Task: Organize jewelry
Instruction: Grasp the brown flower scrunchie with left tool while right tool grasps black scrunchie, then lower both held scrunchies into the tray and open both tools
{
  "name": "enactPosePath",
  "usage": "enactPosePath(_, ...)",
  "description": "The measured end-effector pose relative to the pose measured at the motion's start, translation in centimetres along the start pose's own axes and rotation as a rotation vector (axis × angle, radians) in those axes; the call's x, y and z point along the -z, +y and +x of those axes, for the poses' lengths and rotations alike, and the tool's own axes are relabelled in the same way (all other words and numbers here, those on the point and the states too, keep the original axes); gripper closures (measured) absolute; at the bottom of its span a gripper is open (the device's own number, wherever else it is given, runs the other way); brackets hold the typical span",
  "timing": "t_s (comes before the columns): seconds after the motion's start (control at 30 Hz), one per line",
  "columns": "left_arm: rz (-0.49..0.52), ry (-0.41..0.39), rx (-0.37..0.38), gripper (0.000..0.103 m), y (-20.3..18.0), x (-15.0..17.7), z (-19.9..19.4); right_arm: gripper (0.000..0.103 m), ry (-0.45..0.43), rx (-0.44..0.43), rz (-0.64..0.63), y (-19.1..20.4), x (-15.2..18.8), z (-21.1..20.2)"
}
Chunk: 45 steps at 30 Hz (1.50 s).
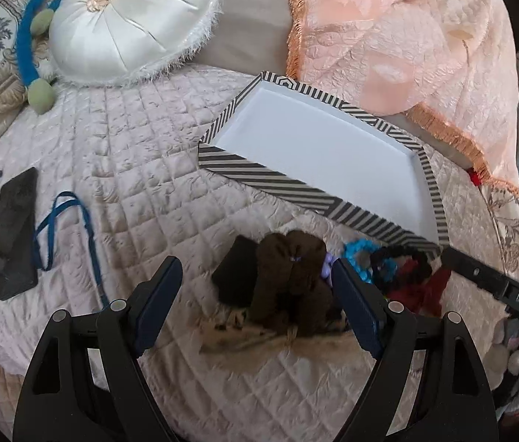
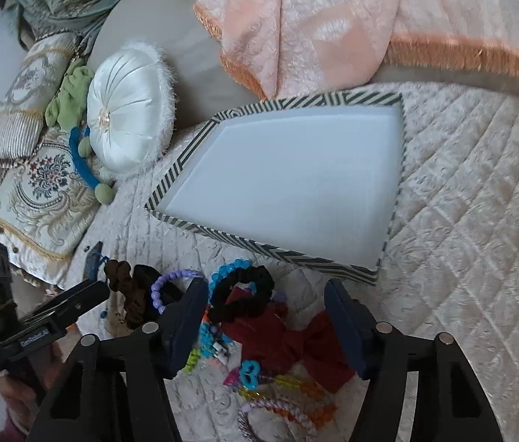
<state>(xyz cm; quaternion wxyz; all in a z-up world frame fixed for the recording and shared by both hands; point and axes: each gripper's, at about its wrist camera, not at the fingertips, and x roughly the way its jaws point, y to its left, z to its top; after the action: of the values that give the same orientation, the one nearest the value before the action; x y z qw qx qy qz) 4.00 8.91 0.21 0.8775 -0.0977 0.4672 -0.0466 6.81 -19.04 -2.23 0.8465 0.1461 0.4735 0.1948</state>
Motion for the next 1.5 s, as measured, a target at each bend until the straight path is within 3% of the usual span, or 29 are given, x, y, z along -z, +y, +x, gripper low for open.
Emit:
enactPosePath(0.1,-0.015,0.014,0.012,0.02,0.2,-0.5,0.7,0.047,0.045,-0.021,-0.011,0.3,-0.3,1.2)
enactPosePath(0.17,-0.026,0.026,0.029,0.02,0.2,-0.8,1.1,0.056,0.074,-0.034,-0.013,0.3,-0.4,2.2)
enactPosePath(0.23,-0.031,0.027,0.053,0.023,0.1,-1.0,1.2,0.073,0.093,-0.05,-0.005,0.0,-0.4,3.0)
enactPosePath(0.3,-0.02,0.029,0.066,0.045,-0.2,-1.1,1.4,0.086,0.096,-0.063,0.005,0.0,-0.4,3.5)
enactPosePath(0.33,-0.019,0.049,0.08,0.063,-0.3,-1.1,1.6,0.092,0.094,-0.07,0.008,0.0,-0.4,3.4)
enactPosePath(0.37,-0.029,0.068,0.1,0.074,-0.3,-1.1,1.9,0.093,0.092,-0.08,0.01,0.0,-0.4,3.2)
enactPosePath(0.5,-0.039,0.06,0.104,0.085,-0.4,-1.0,1.1,0.095,0.044,-0.11,-0.028,1.3,-0.6,1.4)
enactPosePath(0.77,-0.029,-0.016,0.084,0.09,-0.3,-1.8,-3.3,0.095,-0.06,-0.169,-0.076,3.8,-1.7,-2.6)
enactPosePath(1.1,0.006,-0.108,0.062,0.09,-1.5,-5.3,-6.8,0.095,-0.13,-0.135,-0.098,4.2,-3.0,-4.8)
enactPosePath(1.3,0.031,-0.151,0.05,0.091,-3.2,-9.3,-5.8,0.095,-0.165,-0.083,-0.061,2.5,-5.1,-4.0)
enactPosePath(1.5,0.046,-0.111,0.047,0.091,-4.4,-13.3,-0.3,0.095,-0.171,-0.034,0.004,0.4,-6.8,-1.2)
